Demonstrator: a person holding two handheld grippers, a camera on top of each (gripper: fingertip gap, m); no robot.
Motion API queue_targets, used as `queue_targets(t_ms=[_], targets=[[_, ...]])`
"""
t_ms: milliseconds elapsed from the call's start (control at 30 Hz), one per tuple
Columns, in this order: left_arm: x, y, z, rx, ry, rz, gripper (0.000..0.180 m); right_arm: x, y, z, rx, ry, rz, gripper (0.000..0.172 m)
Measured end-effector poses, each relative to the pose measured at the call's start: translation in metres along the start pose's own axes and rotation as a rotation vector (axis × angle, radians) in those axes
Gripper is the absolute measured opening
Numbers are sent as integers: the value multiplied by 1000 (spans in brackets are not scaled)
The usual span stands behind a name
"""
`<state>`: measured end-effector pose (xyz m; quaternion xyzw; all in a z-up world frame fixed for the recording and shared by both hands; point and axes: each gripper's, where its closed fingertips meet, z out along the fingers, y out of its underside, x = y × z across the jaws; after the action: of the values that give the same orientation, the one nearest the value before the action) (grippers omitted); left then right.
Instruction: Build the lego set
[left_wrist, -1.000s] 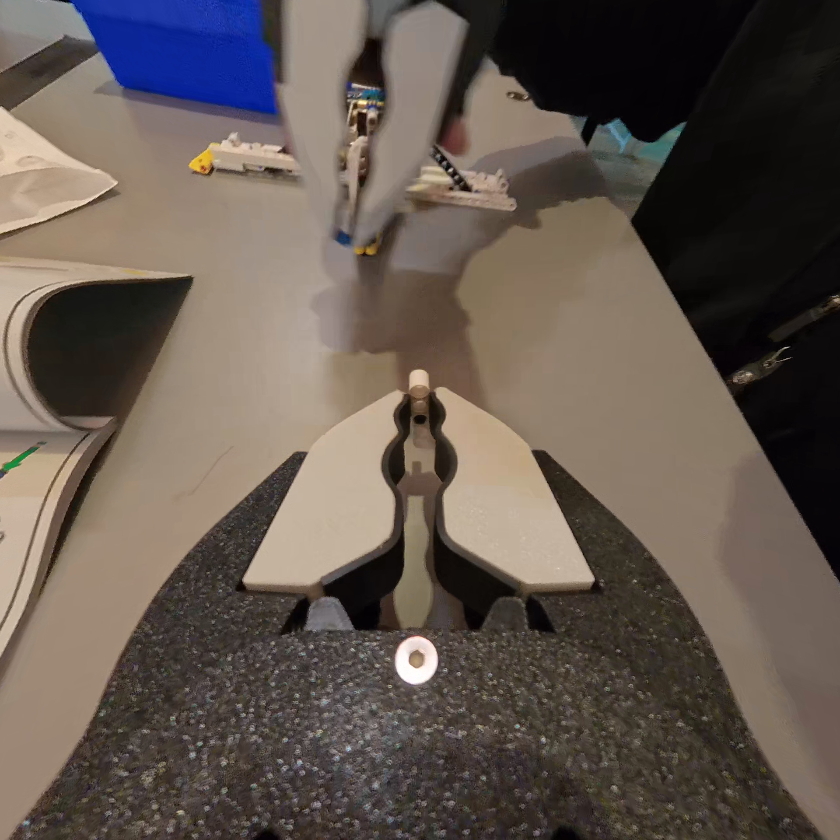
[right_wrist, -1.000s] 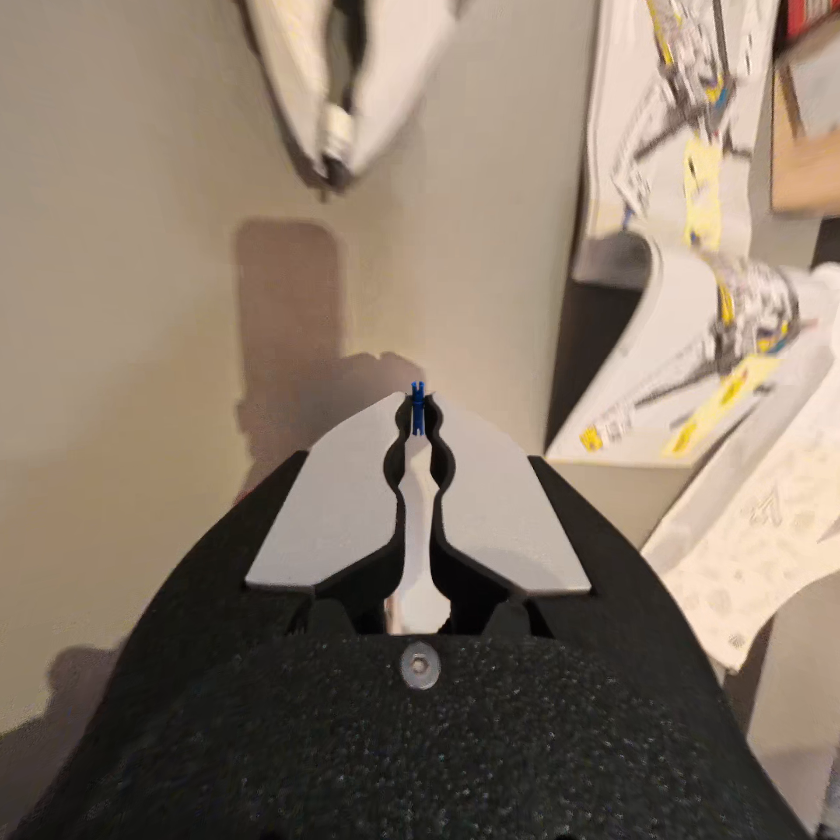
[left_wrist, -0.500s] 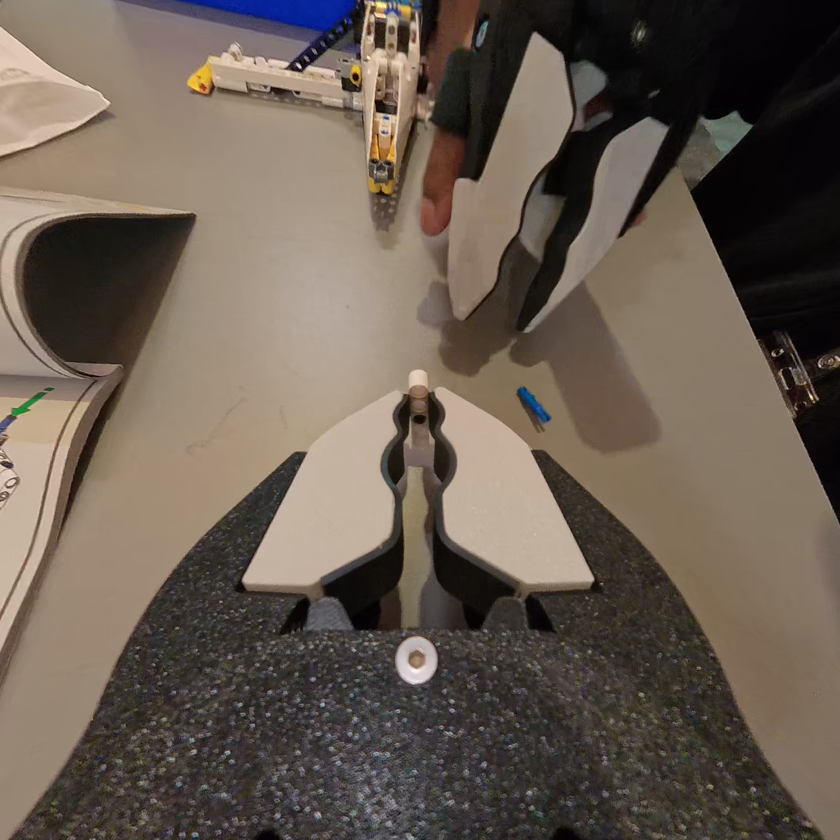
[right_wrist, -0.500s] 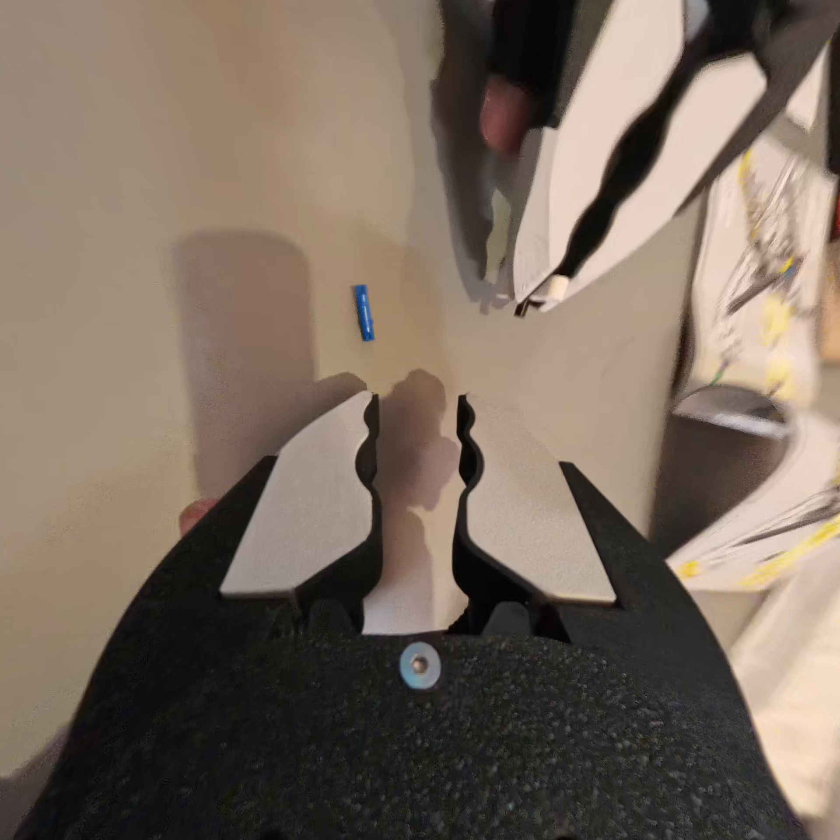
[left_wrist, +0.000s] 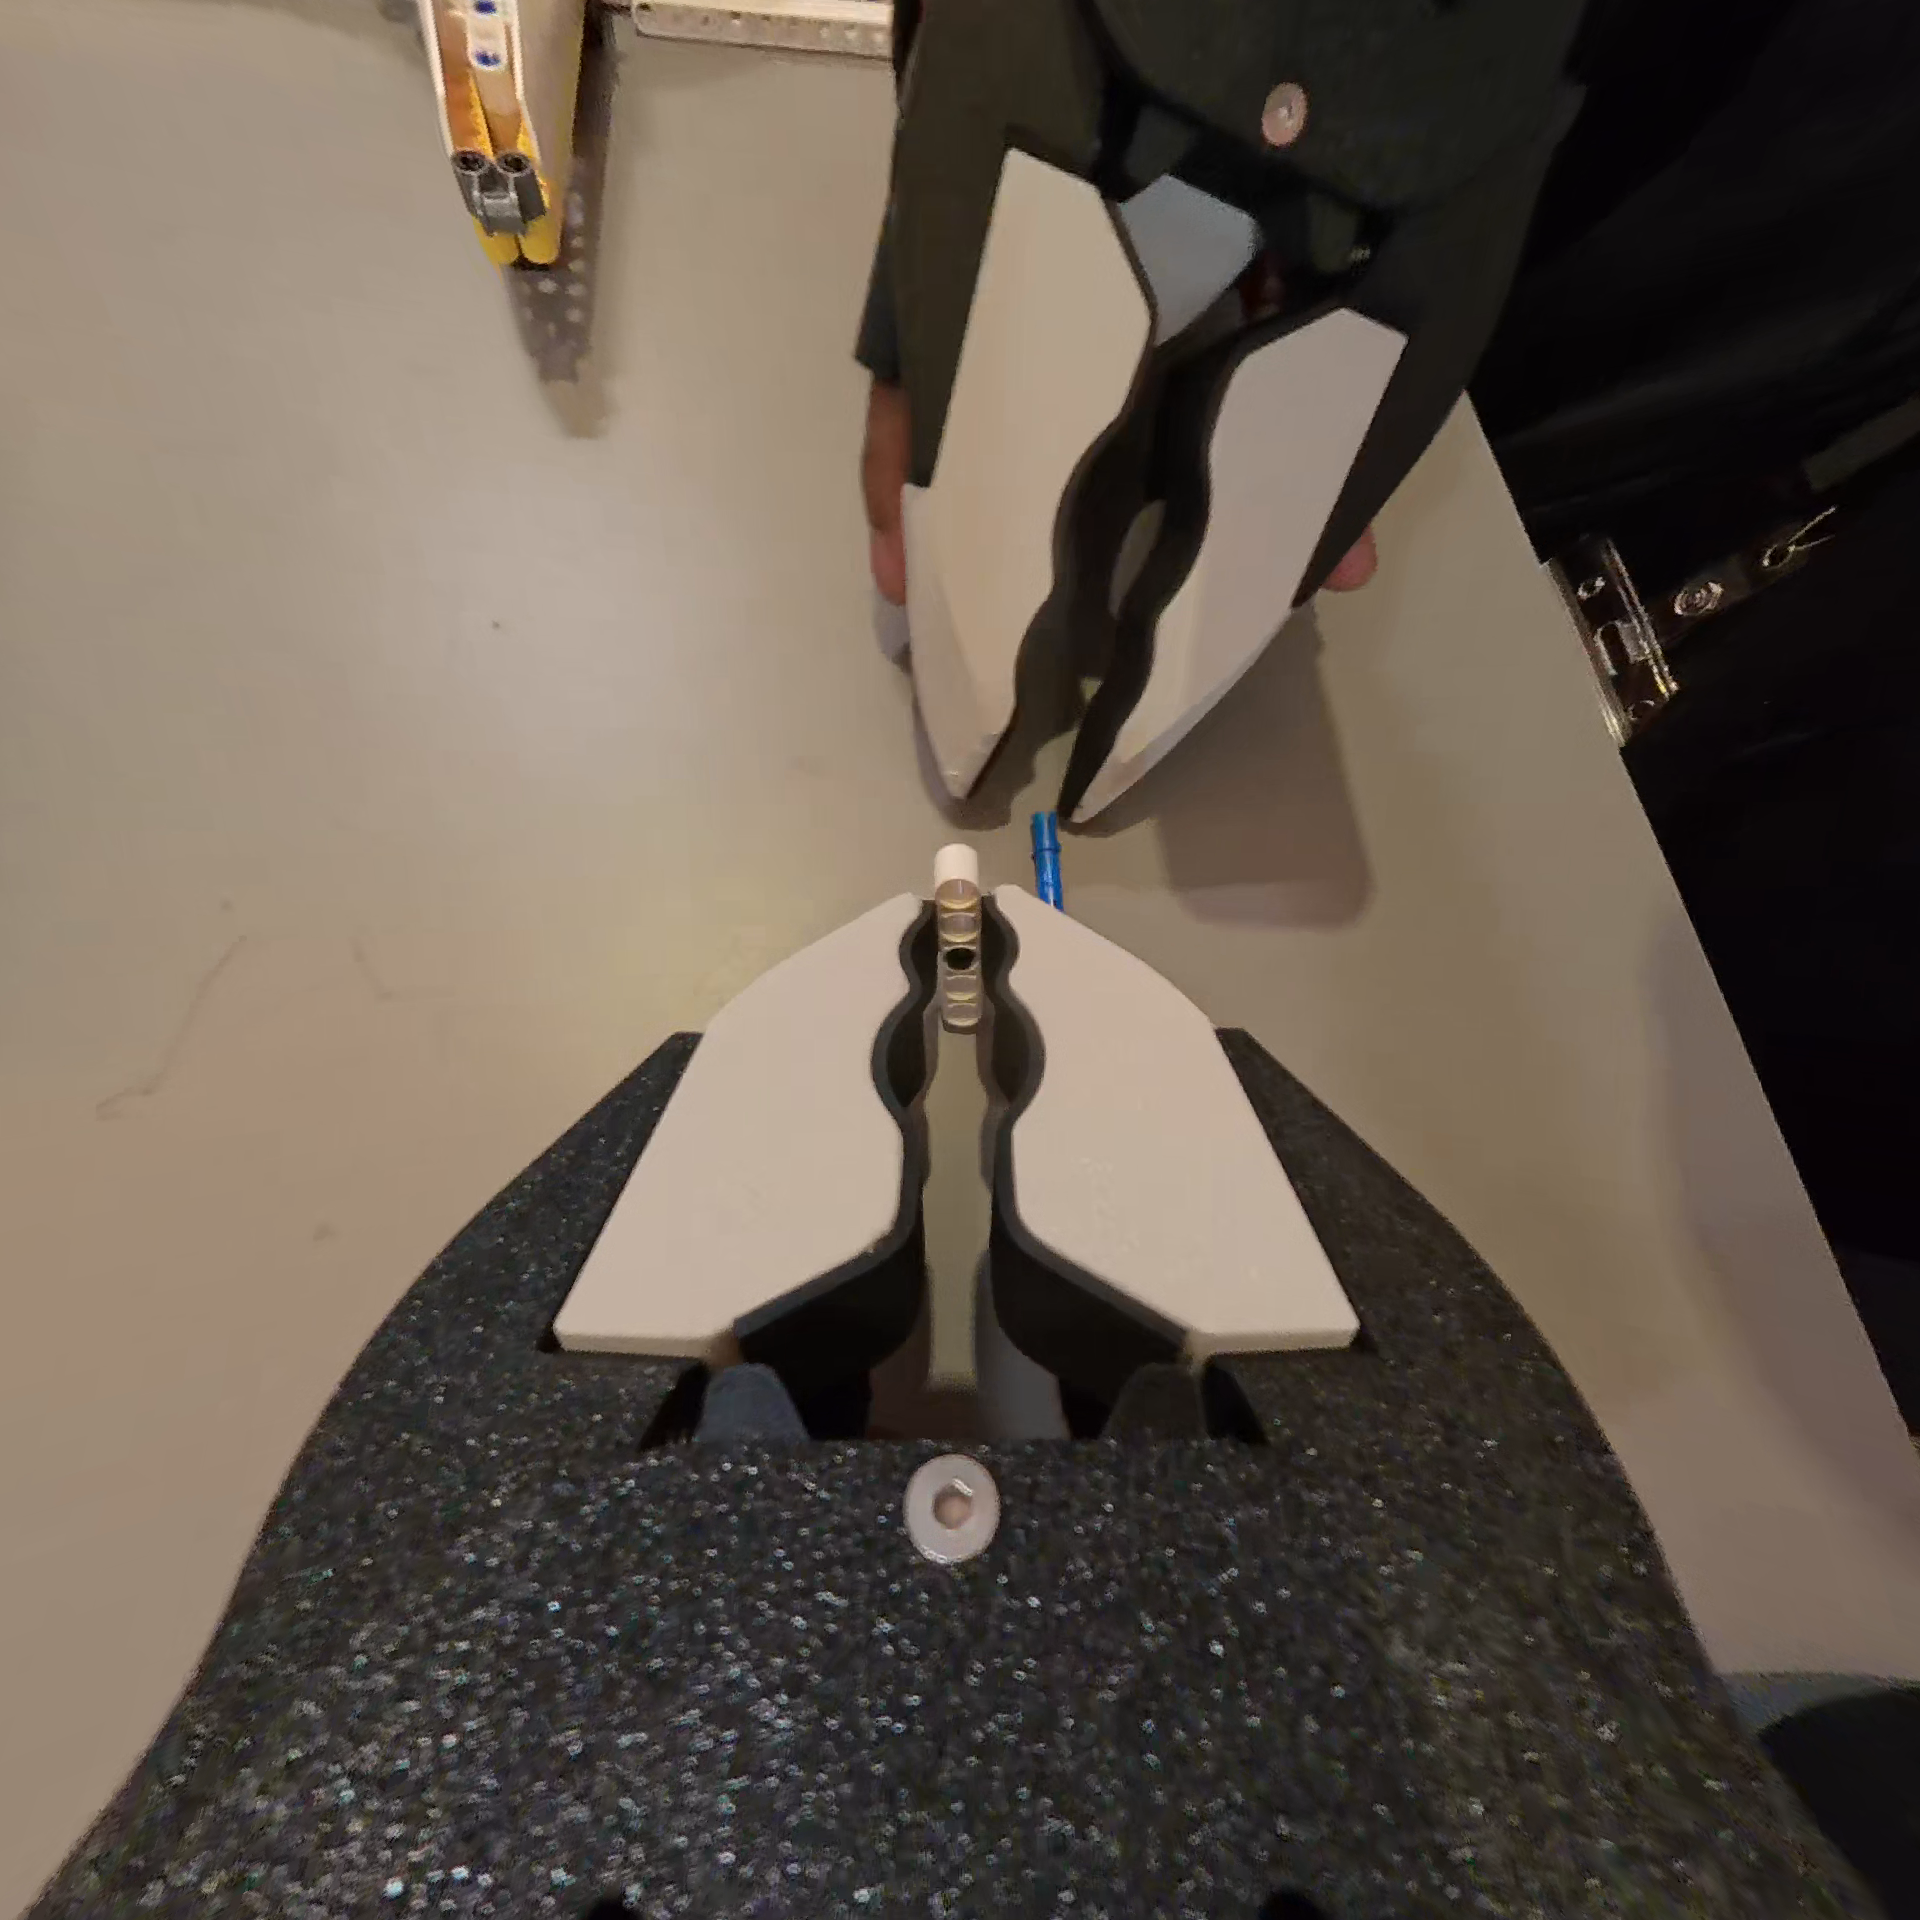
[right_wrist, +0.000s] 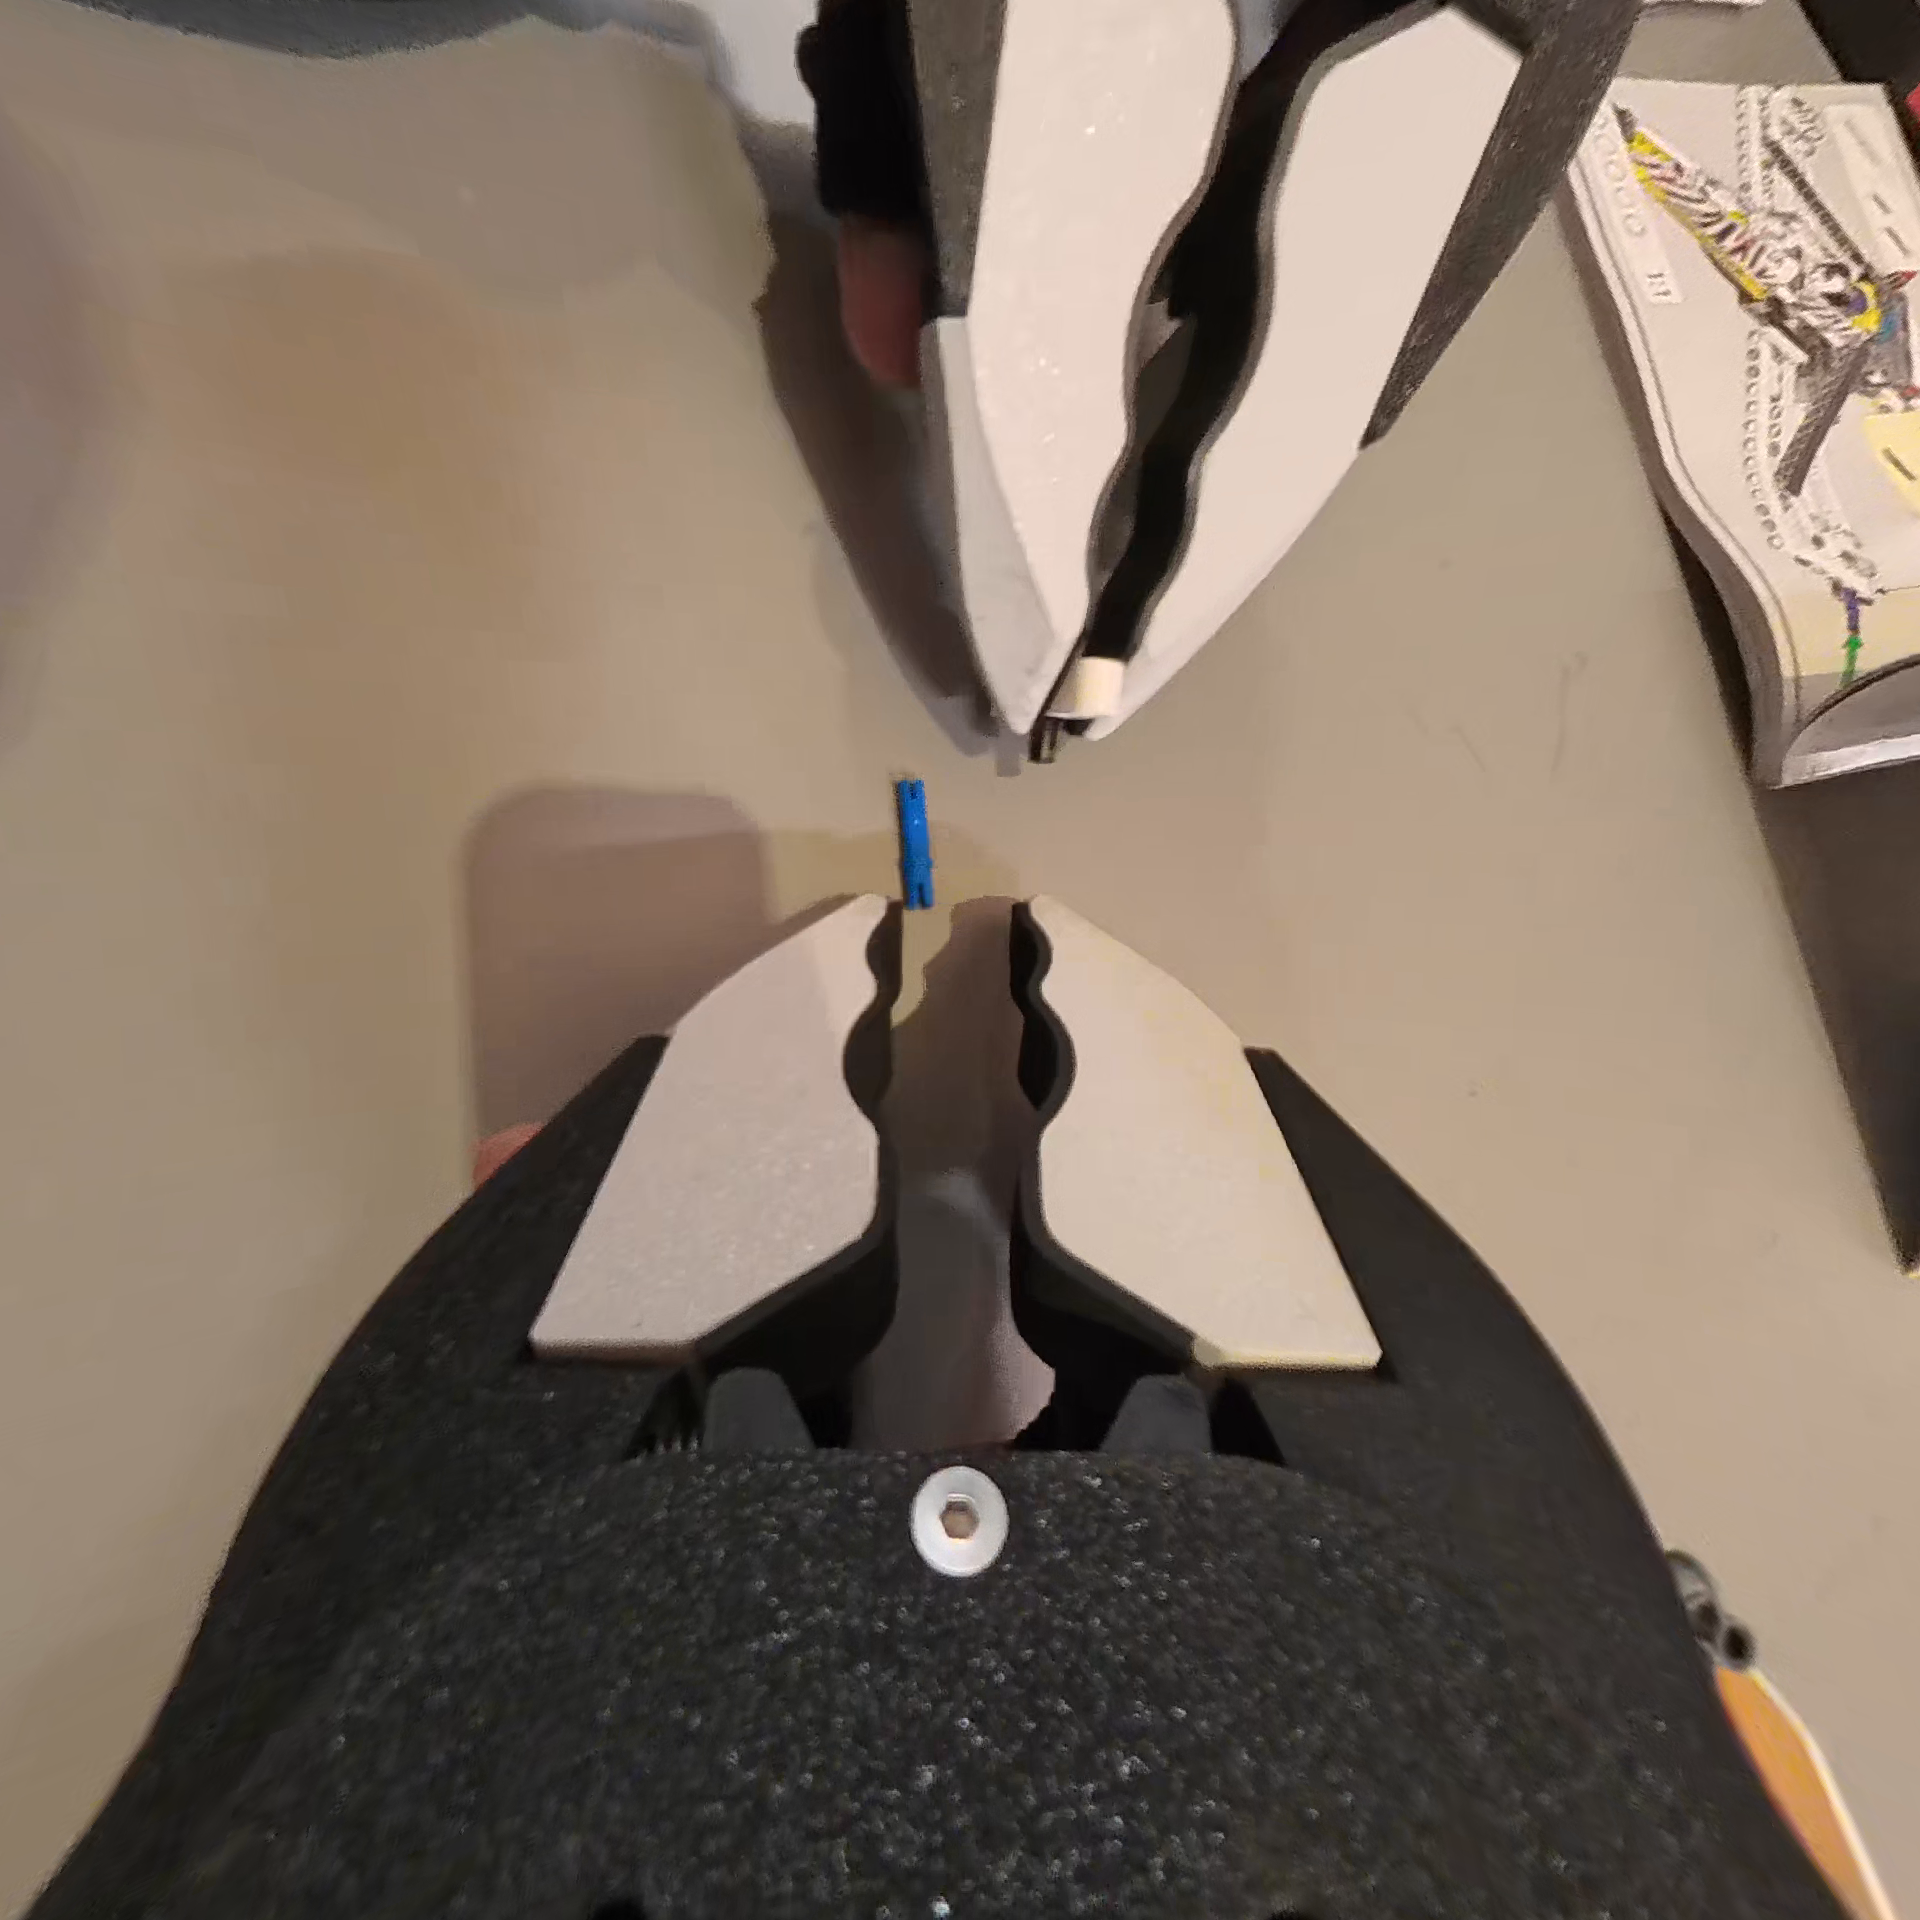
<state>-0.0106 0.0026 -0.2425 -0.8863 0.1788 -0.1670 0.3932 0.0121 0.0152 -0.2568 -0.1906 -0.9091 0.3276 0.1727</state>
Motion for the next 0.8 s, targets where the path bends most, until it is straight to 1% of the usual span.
queue_targets(t_ms=[100,200,300,400,667,733,800], targets=[[5,0,2,-11,19,10,7,2,-2,2,9,2,-21,19],[7,0,2,-13,28,16,7,-1,-5,2,52,-52,-58,23],[9,1,2,-16,41,20,7,-4,-4,0,71,-120,-136,28],[10,0,3,-19,39,24,7,-6,-5,1,83,-182,-160,28],[10,0,3,-6,52,13,7,-8,-7,6,61,-251,-91,15],[10,0,3,-1,57,10,7,-10,-8,8,54,-273,-81,6],[10,-1,3,4,58,5,7,-10,-8,9,52,-279,-76,5]])
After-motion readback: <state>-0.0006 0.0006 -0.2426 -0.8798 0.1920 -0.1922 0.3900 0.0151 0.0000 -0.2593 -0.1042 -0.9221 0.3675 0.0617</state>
